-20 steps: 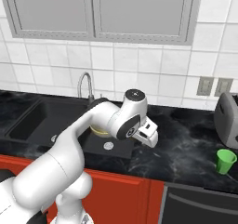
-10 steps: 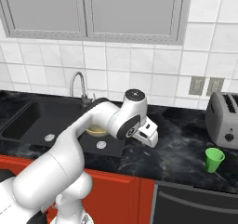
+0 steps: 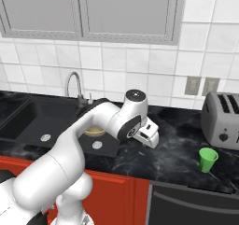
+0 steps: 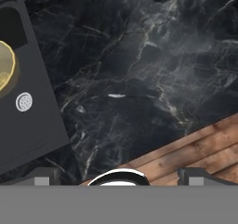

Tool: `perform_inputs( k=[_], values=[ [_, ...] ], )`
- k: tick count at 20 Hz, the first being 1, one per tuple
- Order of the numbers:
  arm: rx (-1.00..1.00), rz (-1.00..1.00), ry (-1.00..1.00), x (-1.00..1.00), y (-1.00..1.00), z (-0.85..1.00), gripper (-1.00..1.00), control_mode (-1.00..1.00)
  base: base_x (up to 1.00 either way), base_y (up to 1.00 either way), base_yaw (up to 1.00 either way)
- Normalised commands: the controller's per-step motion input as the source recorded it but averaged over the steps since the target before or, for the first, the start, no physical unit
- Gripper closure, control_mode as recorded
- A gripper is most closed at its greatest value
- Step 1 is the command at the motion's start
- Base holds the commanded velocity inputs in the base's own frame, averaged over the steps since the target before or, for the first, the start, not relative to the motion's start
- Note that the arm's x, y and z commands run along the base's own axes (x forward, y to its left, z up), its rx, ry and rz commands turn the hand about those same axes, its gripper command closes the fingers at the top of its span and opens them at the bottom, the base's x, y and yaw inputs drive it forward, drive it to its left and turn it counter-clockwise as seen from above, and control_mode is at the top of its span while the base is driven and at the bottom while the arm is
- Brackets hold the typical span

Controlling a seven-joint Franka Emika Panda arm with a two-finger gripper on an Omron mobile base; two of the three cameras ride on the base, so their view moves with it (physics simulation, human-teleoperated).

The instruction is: Remove the mango and tomato from the sink. Then move the bowl and cup from the counter to the sink for washing.

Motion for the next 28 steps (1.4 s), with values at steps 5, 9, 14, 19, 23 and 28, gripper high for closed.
perform_inputs(
  k=[5, 9, 14, 19, 23, 28],
  values=[
    [0.0, 0.0, 0.0, 0.0, 0.0, 0.0, -1.0, 1.0, 0.18, -0.27, 0.0],
    [0.0, 0.0, 0.0, 0.0, 0.0, 0.0, -1.0, 1.0, 0.16, -0.28, 0.0],
    [0.0, 0.0, 0.0, 0.0, 0.0, 0.0, -1.0, 1.0, 0.14, -0.3, 0.0],
    [0.0, 0.0, 0.0, 0.0, 0.0, 0.0, -1.0, 1.0, 0.15, -0.28, 0.0],
    [0.0, 0.0, 0.0, 0.0, 0.0, 0.0, -1.0, 1.0, 0.13, -0.32, 0.0],
    [0.0, 0.0, 0.0, 0.0, 0.0, 0.0, -1.0, 1.0, 0.13, -0.31, 0.0]
  ],
)
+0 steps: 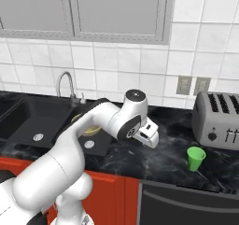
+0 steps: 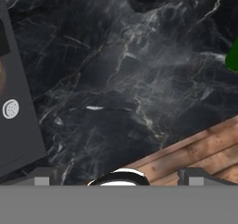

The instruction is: Remove the mango and tomato from the sink. Then move the bowl and cup from the counter to the sink for washing.

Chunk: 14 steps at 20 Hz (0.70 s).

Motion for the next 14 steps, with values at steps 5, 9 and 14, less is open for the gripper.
perform_inputs(
  k=[5, 9, 14],
  values=[
    [0.0, 0.0, 0.0, 0.0, 0.0, 0.0, -1.0, 1.0, 0.15, -0.23, 0.0],
    [0.0, 0.0, 0.0, 0.0, 0.0, 0.0, -1.0, 1.0, 0.36, -0.09, -0.05],
    [0.0, 0.0, 0.0, 0.0, 0.0, 0.0, -1.0, 1.0, 0.34, -0.09, -0.07]
  ],
)
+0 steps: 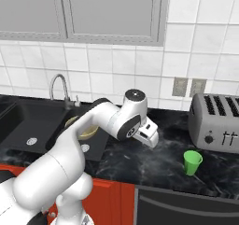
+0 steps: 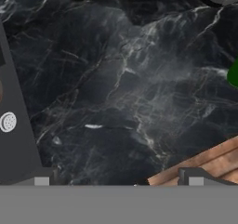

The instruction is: Remove the mango and tomato from the sink. Then move the bowl and cup from the counter to the sink for washing.

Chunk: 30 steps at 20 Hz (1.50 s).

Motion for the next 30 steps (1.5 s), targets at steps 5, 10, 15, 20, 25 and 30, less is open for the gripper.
perform_inputs(
  k=[5, 10, 15, 20, 25, 30],
  values=[
    [0.0, 0.0, 0.0, 0.0, 0.0, 0.0, -1.0, 1.0, 0.24, -0.08, -0.06],
    [0.0, 0.0, 0.0, 0.0, 0.0, 0.0, -1.0, 1.0, 0.24, -0.04, -0.07],
    [0.0, 0.0, 0.0, 0.0, 0.0, 0.0, -1.0, 1.0, 0.06, 0.0, -0.02],
    [0.0, 0.0, 0.0, 0.0, 0.0, 0.0, -1.0, 1.0, 0.0, 0.0, 0.0],
    [0.0, 0.0, 0.0, 0.0, 0.0, 0.0, -1.0, 1.0, 0.0, 0.0, 0.0],
    [0.0, 0.0, 0.0, 0.0, 0.0, 0.0, -1.0, -1.0, 0.0, 0.0, 0.0]
  ],
)
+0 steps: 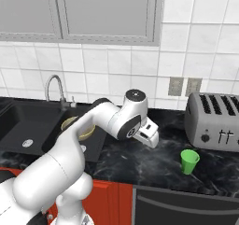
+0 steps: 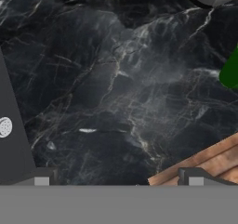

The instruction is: Remove the mango and tomato from the sink. Then move the bowl and cup from the counter to the sink for washing.

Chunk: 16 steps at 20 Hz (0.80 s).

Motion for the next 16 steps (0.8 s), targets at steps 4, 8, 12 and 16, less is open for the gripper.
perform_inputs(
  k=[4, 8, 12, 16],
  values=[
    [0.0, 0.0, 0.0, 0.0, 0.0, 0.0, -1.0, -1.0, 0.0, 0.0, 0.0],
    [0.0, 0.0, 0.0, 0.0, 0.0, 0.0, -1.0, -1.0, 0.0, 0.0, 0.0],
    [0.0, 0.0, 0.0, 0.0, 0.0, 0.0, -1.0, -1.0, 0.0, 0.0, 0.0],
    [0.0, 0.0, 0.0, 0.0, 0.0, 0.0, -1.0, -1.0, 0.0, 0.0, 0.0]
  ],
)
